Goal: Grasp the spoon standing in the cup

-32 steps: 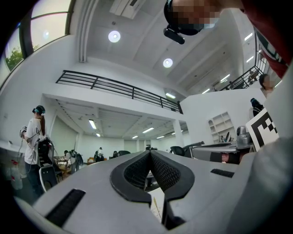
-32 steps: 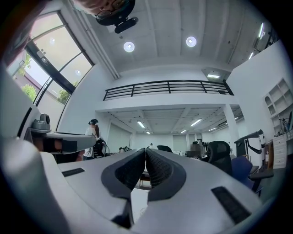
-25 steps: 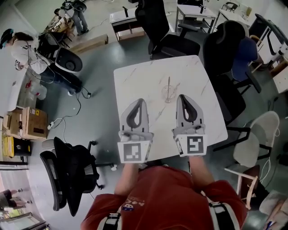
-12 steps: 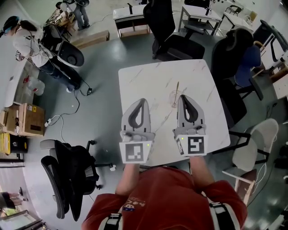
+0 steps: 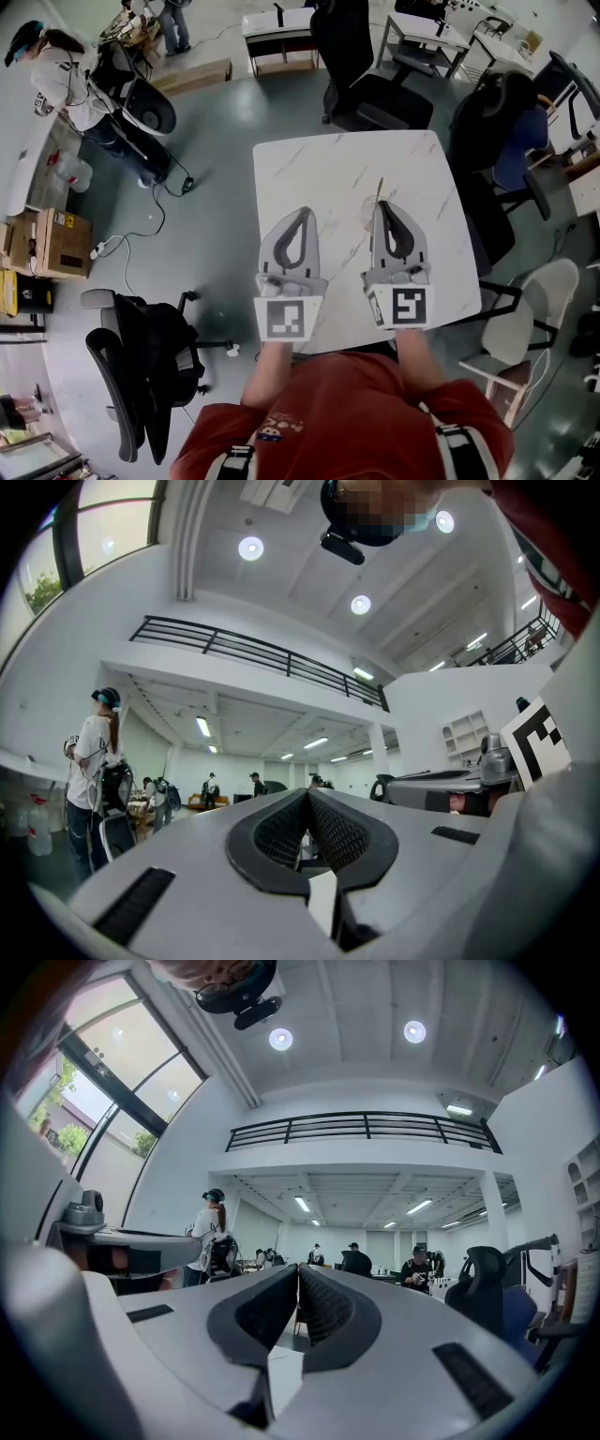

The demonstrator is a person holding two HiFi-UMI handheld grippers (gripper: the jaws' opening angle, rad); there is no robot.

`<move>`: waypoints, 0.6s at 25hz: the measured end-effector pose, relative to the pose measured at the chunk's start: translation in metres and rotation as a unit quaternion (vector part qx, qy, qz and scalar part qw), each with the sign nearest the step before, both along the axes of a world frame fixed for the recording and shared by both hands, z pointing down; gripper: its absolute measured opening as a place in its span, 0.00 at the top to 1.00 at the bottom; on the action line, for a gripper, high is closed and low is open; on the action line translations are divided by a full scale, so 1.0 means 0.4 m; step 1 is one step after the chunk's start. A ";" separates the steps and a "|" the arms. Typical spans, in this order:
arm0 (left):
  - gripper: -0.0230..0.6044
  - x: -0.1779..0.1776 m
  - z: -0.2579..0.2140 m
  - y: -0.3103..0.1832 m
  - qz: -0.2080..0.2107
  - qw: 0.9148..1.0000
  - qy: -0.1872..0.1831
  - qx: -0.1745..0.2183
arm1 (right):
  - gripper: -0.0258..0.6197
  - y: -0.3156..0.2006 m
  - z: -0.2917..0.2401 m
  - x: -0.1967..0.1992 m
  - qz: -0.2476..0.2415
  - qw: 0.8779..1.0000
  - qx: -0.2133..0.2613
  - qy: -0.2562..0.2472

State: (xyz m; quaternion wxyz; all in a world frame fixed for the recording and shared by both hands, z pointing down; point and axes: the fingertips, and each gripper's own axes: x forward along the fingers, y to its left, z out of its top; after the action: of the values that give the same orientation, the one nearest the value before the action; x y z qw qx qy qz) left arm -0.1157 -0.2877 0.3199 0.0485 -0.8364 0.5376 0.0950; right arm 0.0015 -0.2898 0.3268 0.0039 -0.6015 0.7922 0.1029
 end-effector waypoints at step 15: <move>0.95 0.157 -0.005 -0.070 -0.028 0.999 -0.024 -0.001 | 0.94 -0.094 -0.001 0.142 -0.037 0.999 0.003 -0.027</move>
State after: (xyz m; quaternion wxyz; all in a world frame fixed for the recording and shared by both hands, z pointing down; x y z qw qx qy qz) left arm -0.0530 -0.3156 0.3177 0.0635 -0.8232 0.5595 0.0729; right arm 0.0582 -0.3273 0.3265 0.0314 -0.5747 0.8129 0.0888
